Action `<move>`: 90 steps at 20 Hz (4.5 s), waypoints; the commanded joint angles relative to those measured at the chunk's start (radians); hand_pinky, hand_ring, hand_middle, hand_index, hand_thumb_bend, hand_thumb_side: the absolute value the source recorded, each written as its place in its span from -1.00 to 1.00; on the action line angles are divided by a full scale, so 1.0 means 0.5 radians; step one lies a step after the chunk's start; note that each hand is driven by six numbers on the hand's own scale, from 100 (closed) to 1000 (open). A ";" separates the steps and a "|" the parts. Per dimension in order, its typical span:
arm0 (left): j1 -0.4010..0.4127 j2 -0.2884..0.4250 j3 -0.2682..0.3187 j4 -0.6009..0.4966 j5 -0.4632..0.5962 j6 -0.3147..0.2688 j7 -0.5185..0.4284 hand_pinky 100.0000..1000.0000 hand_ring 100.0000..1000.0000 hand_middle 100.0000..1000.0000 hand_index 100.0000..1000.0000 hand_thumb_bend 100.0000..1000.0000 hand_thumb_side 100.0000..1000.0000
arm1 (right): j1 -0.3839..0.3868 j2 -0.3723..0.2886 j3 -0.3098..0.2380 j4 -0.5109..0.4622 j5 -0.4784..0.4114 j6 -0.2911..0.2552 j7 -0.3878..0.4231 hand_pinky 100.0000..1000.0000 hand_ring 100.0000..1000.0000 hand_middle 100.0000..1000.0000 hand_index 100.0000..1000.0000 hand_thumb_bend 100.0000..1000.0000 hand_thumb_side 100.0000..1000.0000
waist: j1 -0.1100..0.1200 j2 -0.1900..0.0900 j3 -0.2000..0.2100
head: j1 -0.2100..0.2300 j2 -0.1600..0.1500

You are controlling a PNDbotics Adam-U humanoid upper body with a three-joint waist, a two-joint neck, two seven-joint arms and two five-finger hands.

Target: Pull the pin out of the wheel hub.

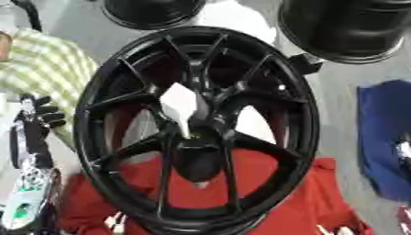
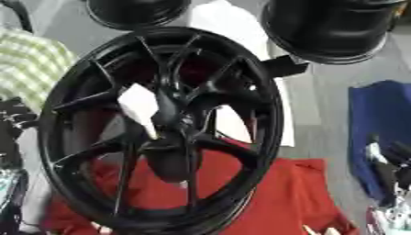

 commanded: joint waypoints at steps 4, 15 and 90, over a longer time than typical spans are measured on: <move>-0.029 0.051 -0.005 -0.027 -0.004 -0.001 0.007 0.07 -0.04 -0.11 0.32 -0.96 0.82 | -0.012 -0.061 -0.004 -0.031 0.024 0.008 -0.002 0.04 0.19 0.11 0.26 -0.01 -0.59 | 0.000 -0.024 0.001 | -0.002 -0.020; -0.231 0.294 -0.085 -0.348 -0.059 -0.004 -0.147 0.08 -0.02 -0.08 0.33 -1.00 0.56 | -0.005 -0.036 -0.018 -0.060 0.036 0.014 -0.019 0.04 0.18 0.11 0.26 -0.01 -0.58 | -0.002 -0.001 -0.023 | -0.056 -0.030; -1.526 1.232 -1.527 -0.770 -0.602 -0.019 -2.497 0.69 0.54 0.46 0.69 0.26 0.82 | -0.018 -0.043 -0.030 -0.158 0.129 0.054 -0.033 0.04 0.18 0.10 0.26 -0.04 -0.56 | 0.073 0.120 -0.079 | -0.105 -0.028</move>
